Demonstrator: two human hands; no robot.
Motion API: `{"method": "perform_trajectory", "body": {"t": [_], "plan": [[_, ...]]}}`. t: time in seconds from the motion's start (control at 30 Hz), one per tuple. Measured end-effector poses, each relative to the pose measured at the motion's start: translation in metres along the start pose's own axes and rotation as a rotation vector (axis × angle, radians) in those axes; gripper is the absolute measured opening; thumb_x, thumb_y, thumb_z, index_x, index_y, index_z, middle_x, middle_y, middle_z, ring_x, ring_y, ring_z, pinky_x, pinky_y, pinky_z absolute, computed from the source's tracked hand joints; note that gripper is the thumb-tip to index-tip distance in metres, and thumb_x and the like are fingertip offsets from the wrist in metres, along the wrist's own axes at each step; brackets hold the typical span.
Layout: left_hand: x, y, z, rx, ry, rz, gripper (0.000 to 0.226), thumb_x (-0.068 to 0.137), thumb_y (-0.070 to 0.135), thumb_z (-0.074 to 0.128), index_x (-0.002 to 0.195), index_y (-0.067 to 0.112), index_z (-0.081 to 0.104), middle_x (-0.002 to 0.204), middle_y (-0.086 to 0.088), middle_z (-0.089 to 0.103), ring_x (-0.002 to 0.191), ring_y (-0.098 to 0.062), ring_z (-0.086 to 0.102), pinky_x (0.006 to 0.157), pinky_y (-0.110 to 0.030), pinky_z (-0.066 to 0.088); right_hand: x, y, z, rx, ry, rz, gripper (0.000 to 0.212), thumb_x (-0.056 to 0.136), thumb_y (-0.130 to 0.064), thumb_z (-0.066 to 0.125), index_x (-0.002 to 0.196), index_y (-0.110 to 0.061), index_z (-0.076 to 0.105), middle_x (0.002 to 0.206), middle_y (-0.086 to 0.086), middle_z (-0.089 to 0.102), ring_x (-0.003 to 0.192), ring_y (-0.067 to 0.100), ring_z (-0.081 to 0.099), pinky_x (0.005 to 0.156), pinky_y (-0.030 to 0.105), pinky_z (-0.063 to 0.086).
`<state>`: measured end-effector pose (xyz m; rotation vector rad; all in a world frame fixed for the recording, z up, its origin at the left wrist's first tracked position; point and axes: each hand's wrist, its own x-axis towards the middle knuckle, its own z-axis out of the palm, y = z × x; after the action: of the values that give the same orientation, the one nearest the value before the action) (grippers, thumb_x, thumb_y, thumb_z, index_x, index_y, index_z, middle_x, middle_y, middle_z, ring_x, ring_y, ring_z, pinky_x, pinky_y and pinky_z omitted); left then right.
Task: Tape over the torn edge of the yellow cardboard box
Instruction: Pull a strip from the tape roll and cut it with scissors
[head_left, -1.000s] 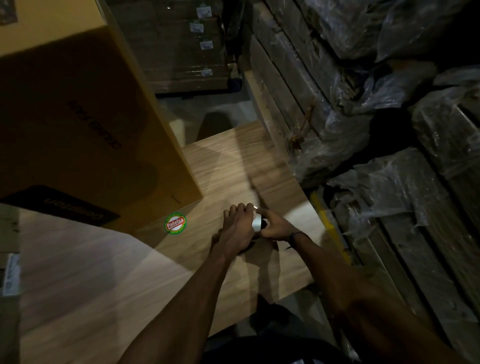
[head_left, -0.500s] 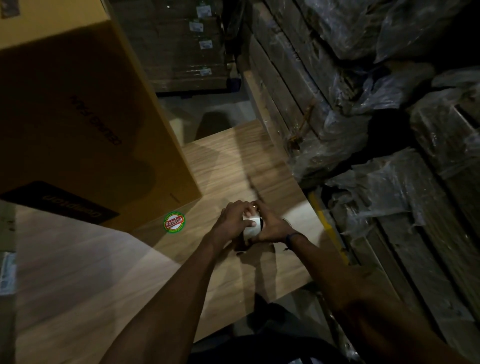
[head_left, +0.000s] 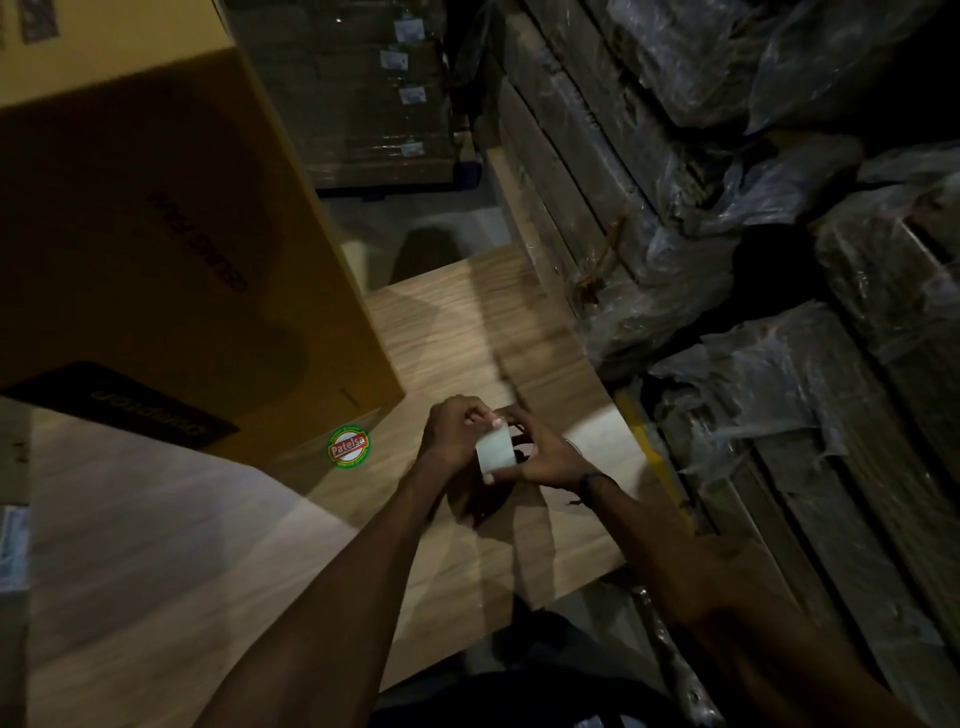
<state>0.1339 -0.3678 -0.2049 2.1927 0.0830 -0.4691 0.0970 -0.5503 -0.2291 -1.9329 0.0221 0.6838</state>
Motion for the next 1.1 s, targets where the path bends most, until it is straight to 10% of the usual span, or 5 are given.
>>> {"method": "perform_trajectory", "body": {"t": [0.63,0.93,1.1], "plan": [[-0.029,0.061,-0.059,0.134,0.196,0.353,0.035,0.090,0.026,0.075,0.070,0.048,0.055,0.087,0.013,0.062,0.089,-0.013,0.059,0.084,-0.046,0.050,0.009,-0.052,-0.021,0.149,-0.020,0.047,0.065,0.078,-0.048,0.089,0.134,-0.028,0.063,0.131,0.004,0.065,0.115,0.025,0.069,0.083,0.046,0.067],[-0.030,0.074,-0.080,0.054,0.163,0.267,0.007,0.085,0.016,0.082,0.089,0.017,0.077,0.090,0.001,0.068,0.081,-0.009,0.060,0.075,-0.032,0.049,-0.025,-0.074,-0.012,-0.096,-0.060,-0.055,0.096,0.069,-0.051,0.095,0.147,-0.045,0.039,0.133,-0.007,0.057,0.108,0.011,0.064,0.079,0.030,0.060],[-0.036,0.077,-0.081,0.026,0.187,0.234,0.004,0.084,0.018,0.084,0.086,0.019,0.080,0.085,0.003,0.073,0.081,-0.007,0.063,0.076,-0.034,0.054,-0.053,-0.075,-0.007,0.043,-0.053,-0.093,0.071,0.076,-0.046,0.091,0.133,-0.053,0.048,0.126,-0.012,0.062,0.112,0.015,0.066,0.078,0.026,0.060]]}}
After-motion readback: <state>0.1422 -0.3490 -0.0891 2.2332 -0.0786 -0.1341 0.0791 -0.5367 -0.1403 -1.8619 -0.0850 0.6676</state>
